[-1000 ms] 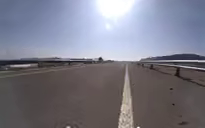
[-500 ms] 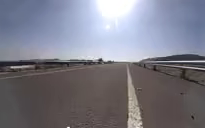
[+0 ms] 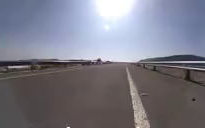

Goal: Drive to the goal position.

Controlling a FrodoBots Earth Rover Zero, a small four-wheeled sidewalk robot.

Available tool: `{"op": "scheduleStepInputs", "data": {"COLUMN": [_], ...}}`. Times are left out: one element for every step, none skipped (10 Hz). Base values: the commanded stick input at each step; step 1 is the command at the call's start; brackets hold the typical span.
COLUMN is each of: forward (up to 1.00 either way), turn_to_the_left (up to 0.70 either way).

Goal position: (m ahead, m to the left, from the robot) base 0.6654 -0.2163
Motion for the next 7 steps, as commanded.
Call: {"op": "scheduleStepInputs", "data": {"forward": [0.70,0.70,0.70,0.70,0.70,0.70,0.70], "turn_to_the_left": [-0.06,0.00,0.00,0.00,0.00,0.00,0.00]}}
